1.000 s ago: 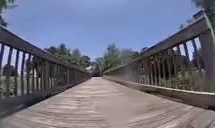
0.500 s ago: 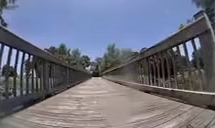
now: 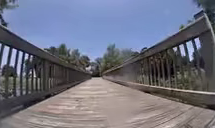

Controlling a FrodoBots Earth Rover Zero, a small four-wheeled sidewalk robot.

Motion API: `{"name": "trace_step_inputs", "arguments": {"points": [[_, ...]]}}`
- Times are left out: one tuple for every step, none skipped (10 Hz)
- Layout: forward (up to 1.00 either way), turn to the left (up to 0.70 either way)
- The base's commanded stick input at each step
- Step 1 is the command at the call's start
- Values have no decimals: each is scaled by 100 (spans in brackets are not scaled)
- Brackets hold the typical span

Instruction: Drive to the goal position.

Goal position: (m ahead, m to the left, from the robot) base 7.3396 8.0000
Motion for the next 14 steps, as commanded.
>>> {"name": "trace_step_inputs", "arguments": {"points": [[33,0],[0,0],[0,0],[0,0],[-70,0],[-70,0],[-70,0],[-70,0],[-53,0],[-33,0],[70,0],[70,0],[70,0],[70,0]]}}
